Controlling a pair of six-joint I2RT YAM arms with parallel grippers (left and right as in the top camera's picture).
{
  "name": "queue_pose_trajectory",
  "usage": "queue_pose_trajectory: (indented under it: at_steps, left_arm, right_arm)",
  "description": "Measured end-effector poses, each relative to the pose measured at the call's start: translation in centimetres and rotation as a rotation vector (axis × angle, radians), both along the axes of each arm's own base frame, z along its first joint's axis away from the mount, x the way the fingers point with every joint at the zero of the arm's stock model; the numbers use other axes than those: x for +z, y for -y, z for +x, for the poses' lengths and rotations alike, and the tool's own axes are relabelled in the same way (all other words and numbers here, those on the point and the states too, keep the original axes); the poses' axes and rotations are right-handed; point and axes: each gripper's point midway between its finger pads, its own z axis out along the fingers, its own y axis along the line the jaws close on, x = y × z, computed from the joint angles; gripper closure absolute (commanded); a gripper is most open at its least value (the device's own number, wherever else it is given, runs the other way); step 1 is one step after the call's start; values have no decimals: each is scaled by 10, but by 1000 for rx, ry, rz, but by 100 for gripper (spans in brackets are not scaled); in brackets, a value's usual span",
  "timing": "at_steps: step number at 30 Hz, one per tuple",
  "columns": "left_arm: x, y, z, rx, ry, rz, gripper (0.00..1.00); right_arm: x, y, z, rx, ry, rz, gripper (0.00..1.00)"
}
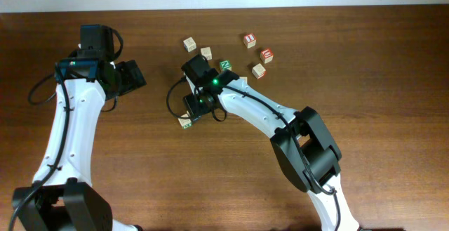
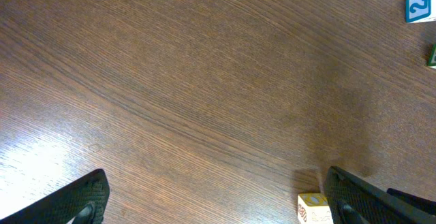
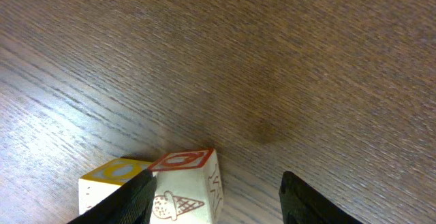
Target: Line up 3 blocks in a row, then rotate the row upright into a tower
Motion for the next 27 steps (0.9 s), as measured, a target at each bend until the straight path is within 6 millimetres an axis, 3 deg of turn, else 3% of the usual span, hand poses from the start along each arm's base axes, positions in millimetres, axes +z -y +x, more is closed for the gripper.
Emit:
queue_pose_trajectory:
  at_steps: [6,11,19,21,25,27]
  left_arm:
    - [0,0,0,0,0,0,1]
    - [0,0,0,0,0,0,1]
    - [0,0,0,0,0,0,1]
    - [0,0,0,0,0,0,1]
    - [0,0,0,0,0,0,1]
    - [0,0,0,0,0,0,1]
  right_arm:
    - [-1,-5,-10,82,-25,18,42]
    - [-1,-5,-13,93,-40,21,58]
    - [-1,-6,-13,95,-38,26,57]
    - [-1,-9,-16,103,-38,26,50]
    - [-2,-13,-20,112,-30,14,50]
    - [-5,-11,-19,109,-32,3,62]
